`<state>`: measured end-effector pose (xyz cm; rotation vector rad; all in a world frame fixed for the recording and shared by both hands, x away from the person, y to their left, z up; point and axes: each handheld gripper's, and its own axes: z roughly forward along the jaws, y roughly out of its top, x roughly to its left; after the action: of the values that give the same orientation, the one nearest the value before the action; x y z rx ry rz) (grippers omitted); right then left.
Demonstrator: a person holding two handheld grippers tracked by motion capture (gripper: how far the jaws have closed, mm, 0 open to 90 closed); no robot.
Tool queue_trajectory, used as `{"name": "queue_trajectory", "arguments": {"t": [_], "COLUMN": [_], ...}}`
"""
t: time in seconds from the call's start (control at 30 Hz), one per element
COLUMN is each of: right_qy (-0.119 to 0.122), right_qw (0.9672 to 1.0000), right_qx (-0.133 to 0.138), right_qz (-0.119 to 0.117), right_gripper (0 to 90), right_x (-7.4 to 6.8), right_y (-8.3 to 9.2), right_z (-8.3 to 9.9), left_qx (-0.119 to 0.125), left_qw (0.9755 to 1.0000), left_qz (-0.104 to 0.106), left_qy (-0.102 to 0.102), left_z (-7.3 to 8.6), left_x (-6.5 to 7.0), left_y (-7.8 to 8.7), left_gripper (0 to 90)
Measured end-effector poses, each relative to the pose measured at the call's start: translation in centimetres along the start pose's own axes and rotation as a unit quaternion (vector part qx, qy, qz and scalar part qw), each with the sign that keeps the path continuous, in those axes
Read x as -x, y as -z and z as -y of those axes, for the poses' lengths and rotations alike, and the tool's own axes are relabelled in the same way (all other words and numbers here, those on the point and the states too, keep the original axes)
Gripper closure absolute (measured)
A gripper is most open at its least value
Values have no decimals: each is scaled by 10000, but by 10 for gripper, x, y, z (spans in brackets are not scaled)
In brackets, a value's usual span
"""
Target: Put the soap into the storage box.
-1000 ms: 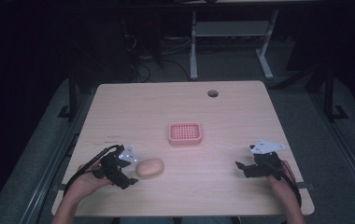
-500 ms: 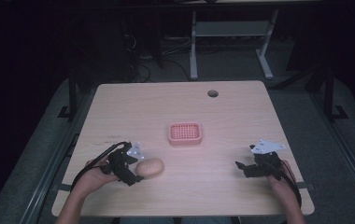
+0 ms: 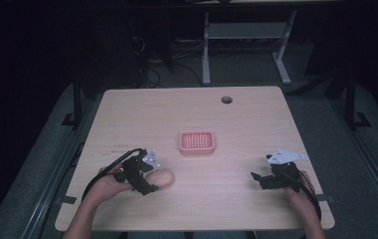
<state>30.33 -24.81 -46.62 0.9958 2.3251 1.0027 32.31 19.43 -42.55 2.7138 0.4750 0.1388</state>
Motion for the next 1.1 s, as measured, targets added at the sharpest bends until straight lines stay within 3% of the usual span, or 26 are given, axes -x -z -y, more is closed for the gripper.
{"name": "queue_trajectory", "arguments": {"t": [0.27, 0.6, 1.1], "right_qy": [33, 47, -2], "right_qw": [10000, 10000, 10000], "right_qx": [-3, 8, 39], "right_qz": [8, -3, -7], "right_gripper": [139, 139, 139], "right_x": [0, 0, 0], "right_y": [1, 0, 1], "right_z": [0, -1, -1], "left_qx": [-68, -359, -363], "left_qw": [10000, 9992, 9991], "left_qz": [34, 125, 171], "left_qy": [-49, -97, -116], "left_z": [-7, -13, -18], "left_x": [-1, -4, -6], "left_y": [-7, -23, -25], "left_gripper": [219, 227, 317]}}
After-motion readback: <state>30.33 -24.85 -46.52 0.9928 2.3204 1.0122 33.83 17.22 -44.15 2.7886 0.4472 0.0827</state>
